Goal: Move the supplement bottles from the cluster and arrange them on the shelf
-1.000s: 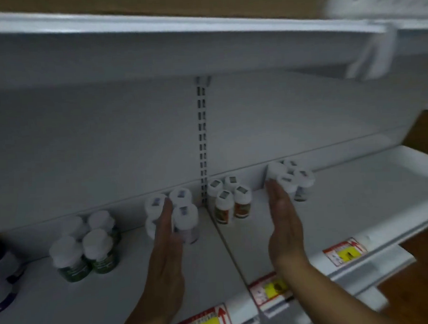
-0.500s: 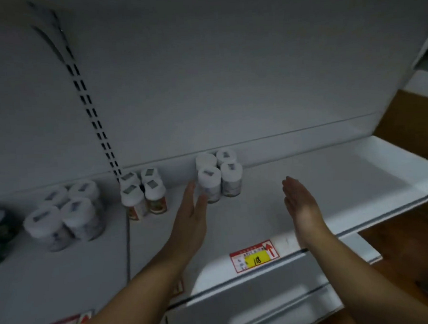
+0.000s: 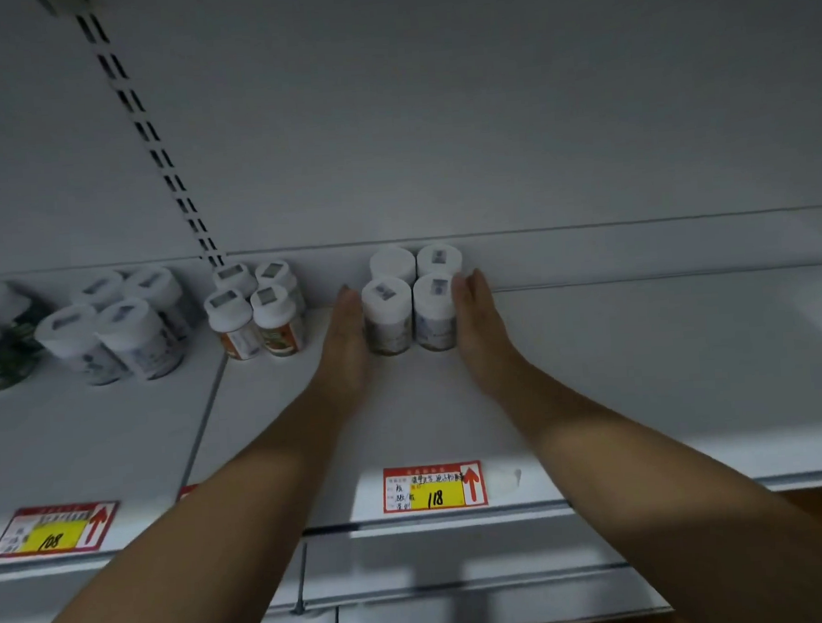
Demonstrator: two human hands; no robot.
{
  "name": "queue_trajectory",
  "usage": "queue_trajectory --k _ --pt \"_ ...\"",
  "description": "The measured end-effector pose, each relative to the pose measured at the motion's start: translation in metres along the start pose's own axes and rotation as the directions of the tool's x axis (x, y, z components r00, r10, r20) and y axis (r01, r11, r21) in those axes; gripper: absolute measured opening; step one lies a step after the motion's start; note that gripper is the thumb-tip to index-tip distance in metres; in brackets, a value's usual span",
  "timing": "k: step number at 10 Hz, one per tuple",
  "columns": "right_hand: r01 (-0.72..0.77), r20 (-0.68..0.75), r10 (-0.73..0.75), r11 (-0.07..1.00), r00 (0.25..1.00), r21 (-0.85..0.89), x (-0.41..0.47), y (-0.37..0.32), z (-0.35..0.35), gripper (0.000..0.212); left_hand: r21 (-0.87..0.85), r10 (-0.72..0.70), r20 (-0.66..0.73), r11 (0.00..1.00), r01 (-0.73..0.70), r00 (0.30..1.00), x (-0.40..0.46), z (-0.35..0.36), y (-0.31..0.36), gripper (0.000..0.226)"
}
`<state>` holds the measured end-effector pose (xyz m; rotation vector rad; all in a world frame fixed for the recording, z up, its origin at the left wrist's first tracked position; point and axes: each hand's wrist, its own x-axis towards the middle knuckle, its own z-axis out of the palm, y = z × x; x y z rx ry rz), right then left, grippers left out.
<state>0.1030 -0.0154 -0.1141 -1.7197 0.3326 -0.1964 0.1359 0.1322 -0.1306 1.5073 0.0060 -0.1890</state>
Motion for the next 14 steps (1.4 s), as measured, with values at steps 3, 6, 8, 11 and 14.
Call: queue_trajectory --k 3,6,8,11,14 --pt "0.138 0.004 -0.138 0.99 0.99 -0.01 0.008 0.009 0.004 0.034 0.123 0.076 -0.069 0.99 -0.068 0.995 -0.001 0.022 0.004 0.052" --pt "0.12 -0.063 -0.117 0.992 0.991 0.04 0.005 0.012 0.009 0.038 0.156 0.078 -0.057 0.985 -0.069 0.995 -0.004 0.027 0.009 0.048" --pt "0.184 -0.074 -0.18 0.982 0.981 0.046 0.01 0.02 0.011 0.063 0.139 0.052 -0.021 0.989 -0.048 0.998 0.002 0.02 0.006 0.051" --pt "0.09 -0.191 -0.081 0.995 0.978 0.039 0.003 0.019 -0.003 0.051 0.312 -0.08 0.07 0.948 0.055 0.994 -0.02 0.007 0.032 0.087" --pt "0.185 -0.052 -0.239 0.857 0.97 -0.48 -0.066 -0.057 -0.034 0.059 0.571 0.125 0.213 0.789 -0.227 0.969 -0.092 -0.092 0.112 0.056"
